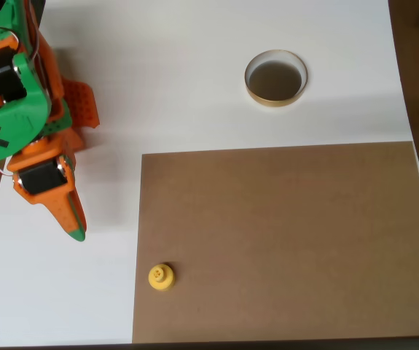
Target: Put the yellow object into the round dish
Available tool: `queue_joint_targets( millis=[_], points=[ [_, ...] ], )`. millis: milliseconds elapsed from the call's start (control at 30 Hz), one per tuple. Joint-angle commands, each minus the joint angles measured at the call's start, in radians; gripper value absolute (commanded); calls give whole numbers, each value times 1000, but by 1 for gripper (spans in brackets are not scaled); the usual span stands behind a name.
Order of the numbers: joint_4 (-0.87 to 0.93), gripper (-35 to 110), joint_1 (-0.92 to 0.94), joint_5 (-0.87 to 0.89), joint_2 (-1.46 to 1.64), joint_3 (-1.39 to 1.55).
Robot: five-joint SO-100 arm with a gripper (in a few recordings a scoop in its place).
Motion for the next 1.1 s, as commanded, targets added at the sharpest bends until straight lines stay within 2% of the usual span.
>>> queue_joint_targets(
  millis=[0,133,200,567,800,1067],
  points=[
    [5,3,6,-12,17,-15],
    [3,4,6,-15,17,-15],
    [-11,5,20,-95,17,-11],
    [-28,23,86,-98,18,-120],
    [-25,27,0,-126,3,-265],
    [-51,27,-34,-78,-383,-518]
  ],
)
